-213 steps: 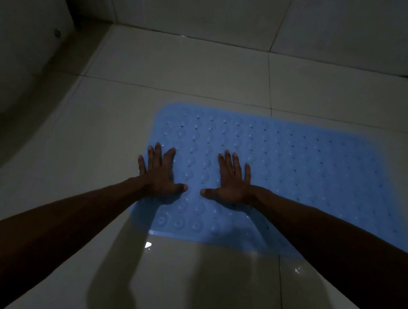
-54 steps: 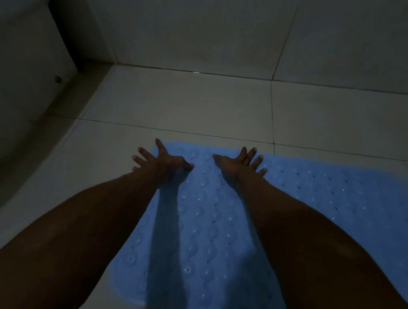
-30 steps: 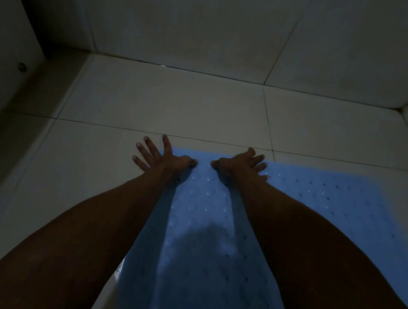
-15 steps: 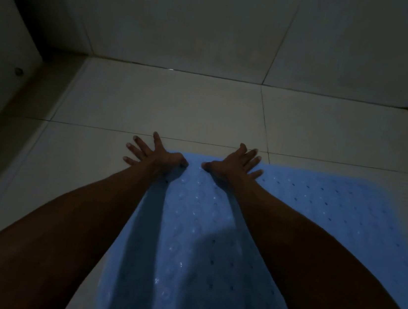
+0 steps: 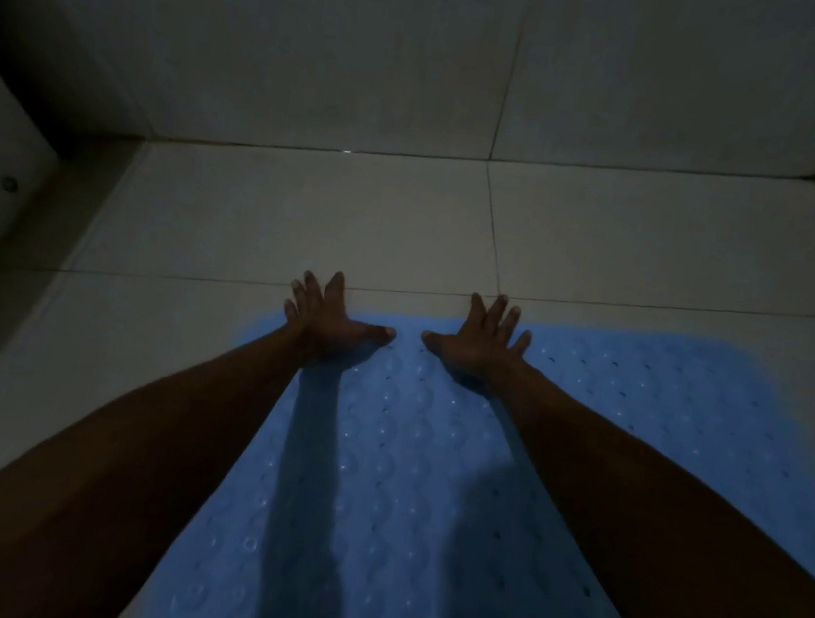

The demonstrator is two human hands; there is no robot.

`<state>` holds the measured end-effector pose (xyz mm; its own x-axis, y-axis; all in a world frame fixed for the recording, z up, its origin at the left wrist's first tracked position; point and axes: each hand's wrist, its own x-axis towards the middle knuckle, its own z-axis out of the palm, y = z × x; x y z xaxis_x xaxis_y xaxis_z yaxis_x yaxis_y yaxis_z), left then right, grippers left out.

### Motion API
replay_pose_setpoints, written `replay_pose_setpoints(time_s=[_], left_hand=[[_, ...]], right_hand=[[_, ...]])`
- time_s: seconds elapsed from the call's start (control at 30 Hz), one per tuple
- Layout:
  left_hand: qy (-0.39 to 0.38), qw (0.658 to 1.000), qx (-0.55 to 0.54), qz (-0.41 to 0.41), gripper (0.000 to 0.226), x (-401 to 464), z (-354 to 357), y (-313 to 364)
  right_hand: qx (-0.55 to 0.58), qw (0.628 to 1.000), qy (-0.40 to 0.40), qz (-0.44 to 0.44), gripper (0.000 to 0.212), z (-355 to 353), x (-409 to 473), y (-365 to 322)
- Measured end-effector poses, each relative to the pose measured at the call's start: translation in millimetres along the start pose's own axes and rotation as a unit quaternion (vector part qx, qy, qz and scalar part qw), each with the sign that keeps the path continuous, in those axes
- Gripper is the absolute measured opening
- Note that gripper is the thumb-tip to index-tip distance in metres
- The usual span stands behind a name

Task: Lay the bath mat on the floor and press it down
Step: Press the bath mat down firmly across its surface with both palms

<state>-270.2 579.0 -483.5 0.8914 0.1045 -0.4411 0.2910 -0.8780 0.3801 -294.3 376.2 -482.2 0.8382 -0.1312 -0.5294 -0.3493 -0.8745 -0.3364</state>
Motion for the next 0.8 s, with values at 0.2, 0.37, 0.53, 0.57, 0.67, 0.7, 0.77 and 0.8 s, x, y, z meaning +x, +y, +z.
replay_pose_setpoints(time_s=[0.2,0.37,0.53,0.57,0.67,0.7,0.77,0.8], left_hand=[[0.002,1.000,-0.006,-0.025,0.132,1,0,8],[-0.001,0.997,-0.005,-0.072,0.131,-1,-5,25],[0.014,0.999,0.003,-0.051,0.121,-1,0,20],[0.023,0.999,0.002,-0.036,0.118,1,1,18],[0.027,1.000,-0.003,-0.014,0.118,1,7,10],[0.019,1.000,-0.001,-0.011,0.118,1,10,9],[0.014,0.999,0.023,0.026,0.111,-1,17,5],[0.017,0.997,0.038,0.058,0.104,-2,19,3]], right_hand=[[-0.005,1.000,-0.017,-0.003,0.112,-6,4,4],[0.039,0.999,0.032,0.010,0.113,3,5,2],[0.063,0.995,0.039,0.064,0.121,-3,3,-13],[0.060,0.995,0.042,0.071,0.118,-5,1,-17],[0.026,0.999,0.021,0.035,0.106,-5,-2,-17],[0.001,1.000,0.012,0.006,0.100,-2,-2,-11],[-0.057,0.997,0.023,-0.055,0.087,9,-1,1],[-0.075,0.993,0.042,-0.081,0.082,16,0,5]])
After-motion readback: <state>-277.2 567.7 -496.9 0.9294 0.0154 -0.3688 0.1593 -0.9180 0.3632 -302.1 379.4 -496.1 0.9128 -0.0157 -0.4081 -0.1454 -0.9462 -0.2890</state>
